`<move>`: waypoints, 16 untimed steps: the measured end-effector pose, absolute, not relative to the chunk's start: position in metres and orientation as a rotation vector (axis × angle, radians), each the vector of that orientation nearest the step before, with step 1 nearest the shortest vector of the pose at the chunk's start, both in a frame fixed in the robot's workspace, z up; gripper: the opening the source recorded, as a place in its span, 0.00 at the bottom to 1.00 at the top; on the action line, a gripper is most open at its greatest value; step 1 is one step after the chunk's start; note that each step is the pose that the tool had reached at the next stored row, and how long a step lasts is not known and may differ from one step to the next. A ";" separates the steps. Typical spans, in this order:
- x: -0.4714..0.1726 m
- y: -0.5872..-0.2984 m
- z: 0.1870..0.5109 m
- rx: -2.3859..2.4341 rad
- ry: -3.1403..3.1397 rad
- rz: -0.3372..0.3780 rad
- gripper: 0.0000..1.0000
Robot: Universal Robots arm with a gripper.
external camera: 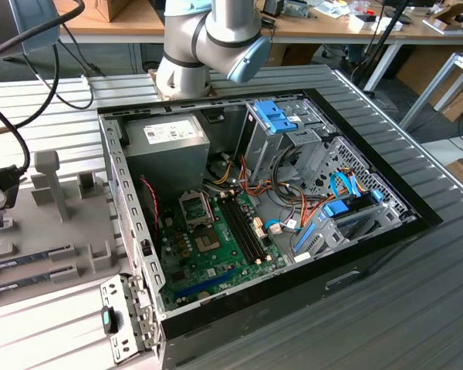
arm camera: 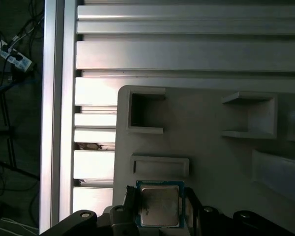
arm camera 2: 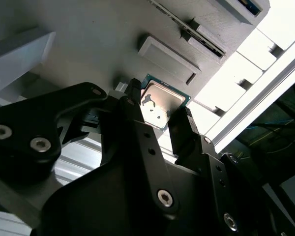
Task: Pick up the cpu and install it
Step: 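Pick up the cpu and move it towards the insertion slot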
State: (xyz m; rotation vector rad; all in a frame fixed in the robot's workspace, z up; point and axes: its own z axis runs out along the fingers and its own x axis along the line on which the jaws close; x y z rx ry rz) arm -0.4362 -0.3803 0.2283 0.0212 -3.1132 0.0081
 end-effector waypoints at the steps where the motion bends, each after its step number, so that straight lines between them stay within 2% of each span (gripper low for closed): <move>1: -0.436 -0.380 0.230 0.021 -3.113 0.008 0.47; 16: -0.436 -0.380 0.248 0.021 -3.113 0.008 0.47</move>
